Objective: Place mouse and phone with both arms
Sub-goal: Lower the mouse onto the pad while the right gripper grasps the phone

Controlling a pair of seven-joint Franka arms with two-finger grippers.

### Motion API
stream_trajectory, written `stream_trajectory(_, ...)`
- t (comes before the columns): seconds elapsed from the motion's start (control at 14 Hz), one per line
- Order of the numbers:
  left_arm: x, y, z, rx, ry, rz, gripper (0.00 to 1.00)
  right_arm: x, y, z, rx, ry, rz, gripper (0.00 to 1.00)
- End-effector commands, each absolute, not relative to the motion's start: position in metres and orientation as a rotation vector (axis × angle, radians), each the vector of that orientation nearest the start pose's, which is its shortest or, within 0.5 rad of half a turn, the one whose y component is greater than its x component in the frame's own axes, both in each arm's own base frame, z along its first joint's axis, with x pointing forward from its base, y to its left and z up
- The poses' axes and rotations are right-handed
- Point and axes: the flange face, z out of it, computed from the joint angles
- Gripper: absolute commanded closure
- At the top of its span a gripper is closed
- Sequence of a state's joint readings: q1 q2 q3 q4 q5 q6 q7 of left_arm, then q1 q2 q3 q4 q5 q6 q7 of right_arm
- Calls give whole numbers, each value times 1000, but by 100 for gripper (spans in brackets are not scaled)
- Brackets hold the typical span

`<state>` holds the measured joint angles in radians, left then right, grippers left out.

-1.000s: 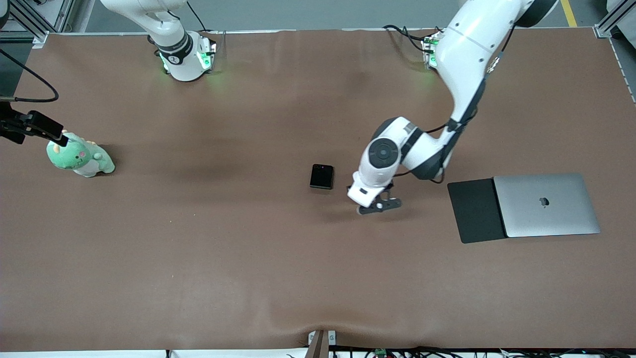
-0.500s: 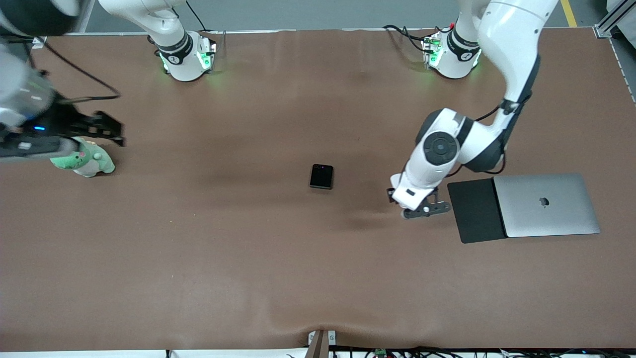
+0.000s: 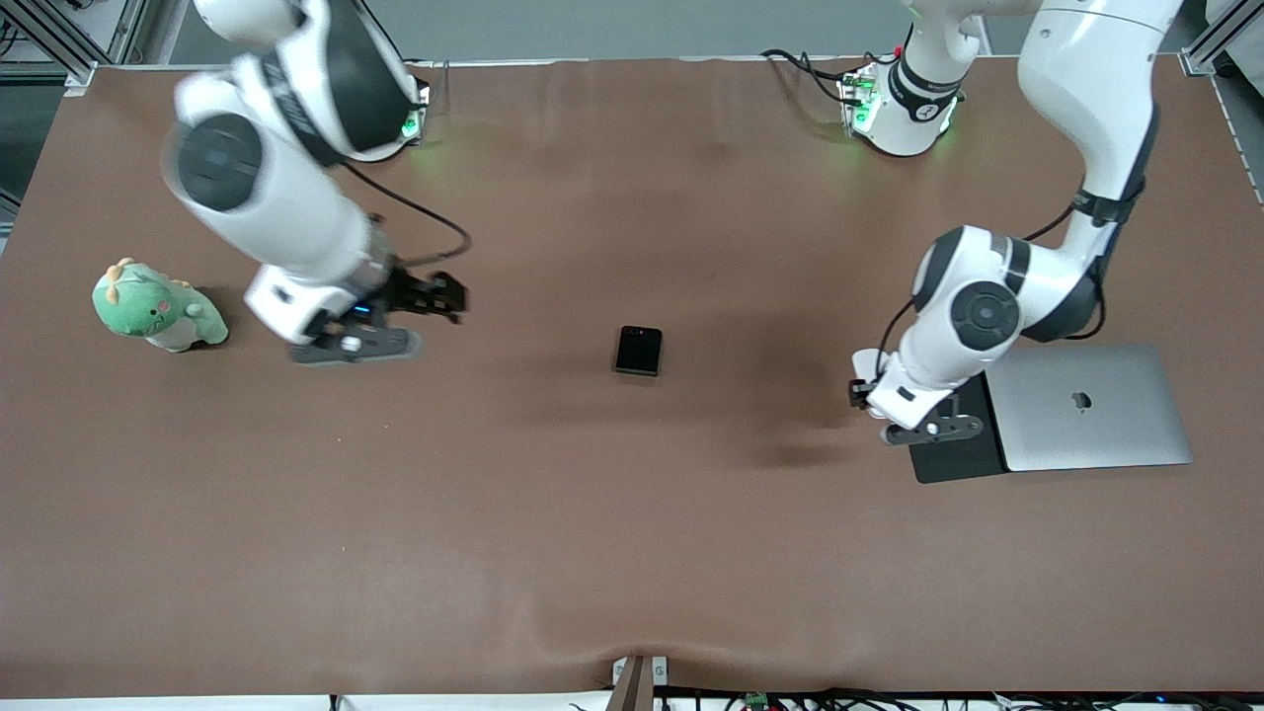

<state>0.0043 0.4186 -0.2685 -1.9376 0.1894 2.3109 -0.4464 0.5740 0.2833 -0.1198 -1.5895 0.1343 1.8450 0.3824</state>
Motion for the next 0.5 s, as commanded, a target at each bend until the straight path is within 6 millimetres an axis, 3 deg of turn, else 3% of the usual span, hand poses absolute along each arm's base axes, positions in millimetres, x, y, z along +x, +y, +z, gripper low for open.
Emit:
stream_trajectory(0.0, 589, -142, 282, -3097, -89, 14, 100, 563, 382, 398, -3059, 46, 53, 0)
stream_trajectory(0.14, 597, -117, 276, -3099, -93, 24, 100, 551, 425, 344, -3063, 91, 28, 0)
stream_trajectory(0.29, 605, -80, 274, -3108, -67, 25, 100, 539, 453, 297, -3076, 96, 27, 0)
stream_trajectory(0.43, 613, -64, 254, -3119, -52, 60, 100, 530, 473, 269, -3077, 92, 20, 0)
